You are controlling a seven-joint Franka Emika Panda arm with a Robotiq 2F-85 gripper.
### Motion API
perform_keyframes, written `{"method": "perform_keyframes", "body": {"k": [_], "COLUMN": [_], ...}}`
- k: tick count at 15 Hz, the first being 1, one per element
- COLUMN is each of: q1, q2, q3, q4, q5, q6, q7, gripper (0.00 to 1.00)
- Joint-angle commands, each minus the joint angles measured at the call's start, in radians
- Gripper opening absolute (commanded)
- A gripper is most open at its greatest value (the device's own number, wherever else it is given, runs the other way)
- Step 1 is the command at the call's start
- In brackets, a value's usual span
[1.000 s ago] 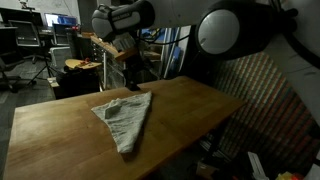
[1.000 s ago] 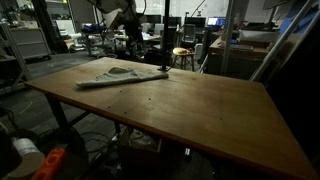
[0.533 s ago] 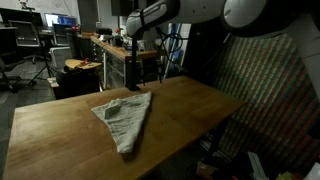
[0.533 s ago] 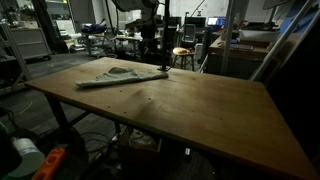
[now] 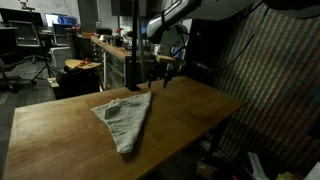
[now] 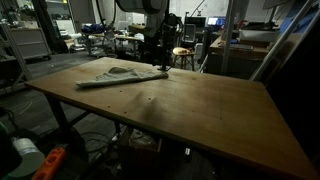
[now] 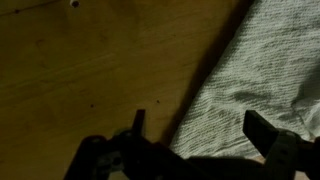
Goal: Fold the towel on the table twice, diagonally.
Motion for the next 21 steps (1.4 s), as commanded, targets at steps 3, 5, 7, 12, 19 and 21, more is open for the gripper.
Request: {"method": "perform_keyframes", "body": {"k": [3,5,7,12,19,21], "q1": [-0.061,-0.067,-0.068,-0.075,-0.127,-0.140], "q2": [-0.179,-0.197,-0.201,-0.145,0.011,0.052], "q3": [0.058,0.066,0.065,0.058,0.066,0.073], "q4": [-0.247,-0.251,-0.234,-0.159,-0.032,0.007], "q5": [0.163,0.204,0.234,0.321,0.449,0.462], "q6": [0.132,0.133,0.127,0.113,0.150,0.161], "q7": [-0.318,-0.415,-0.466,-0.490,-0.479,-0.487], "gripper": [1.00,1.00,1.00,1.00,1.00,1.00]}}
